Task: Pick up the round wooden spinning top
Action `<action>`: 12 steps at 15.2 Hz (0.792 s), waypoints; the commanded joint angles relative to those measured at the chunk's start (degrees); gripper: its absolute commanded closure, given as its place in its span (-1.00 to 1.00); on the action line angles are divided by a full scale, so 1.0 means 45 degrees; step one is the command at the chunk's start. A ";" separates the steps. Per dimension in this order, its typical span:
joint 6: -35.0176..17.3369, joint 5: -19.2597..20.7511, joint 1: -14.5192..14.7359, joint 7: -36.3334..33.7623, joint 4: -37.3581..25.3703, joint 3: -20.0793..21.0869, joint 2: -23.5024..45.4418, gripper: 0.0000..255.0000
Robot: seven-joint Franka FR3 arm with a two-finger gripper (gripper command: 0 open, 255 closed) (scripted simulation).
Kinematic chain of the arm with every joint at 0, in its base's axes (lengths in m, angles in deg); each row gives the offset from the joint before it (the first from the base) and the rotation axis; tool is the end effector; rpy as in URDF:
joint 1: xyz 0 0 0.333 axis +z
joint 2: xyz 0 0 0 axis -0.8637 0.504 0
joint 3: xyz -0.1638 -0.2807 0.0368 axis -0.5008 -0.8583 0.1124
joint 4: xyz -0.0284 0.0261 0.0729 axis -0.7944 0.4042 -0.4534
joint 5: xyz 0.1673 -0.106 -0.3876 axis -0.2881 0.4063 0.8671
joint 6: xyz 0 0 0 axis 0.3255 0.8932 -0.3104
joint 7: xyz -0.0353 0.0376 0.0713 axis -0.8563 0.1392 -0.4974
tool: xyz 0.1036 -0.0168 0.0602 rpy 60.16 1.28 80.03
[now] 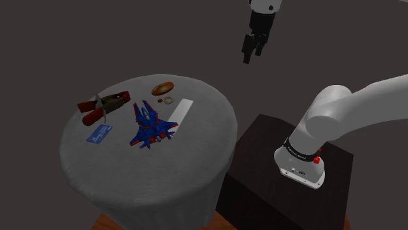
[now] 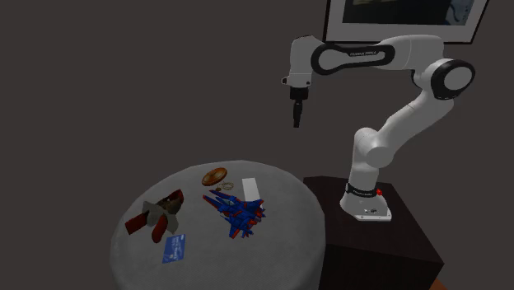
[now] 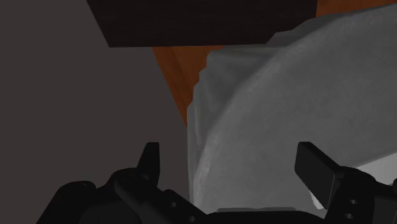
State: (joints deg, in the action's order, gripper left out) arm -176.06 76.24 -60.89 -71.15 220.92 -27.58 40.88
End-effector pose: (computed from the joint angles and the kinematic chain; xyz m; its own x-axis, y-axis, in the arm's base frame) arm 0.3572 -0.0110 0.5565 0.9992 -0.0364 -0.0171 -0.0364 -0.9993 0.0006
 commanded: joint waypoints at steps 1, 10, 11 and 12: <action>0.0000 0.0000 0.0000 0.0000 0.0000 0.0000 0.0000 -1.00; -0.2569 -0.0877 0.0562 -0.1791 -0.0793 0.1453 0.3353 -1.00; -0.2820 -0.0926 0.0609 -0.1985 -0.0964 0.1603 0.3771 -1.00; -0.3062 -0.0964 0.0654 -0.2179 -0.1152 0.1751 0.4196 -1.00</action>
State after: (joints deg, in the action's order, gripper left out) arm -188.76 72.04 -58.07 -80.27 216.68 -20.21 57.79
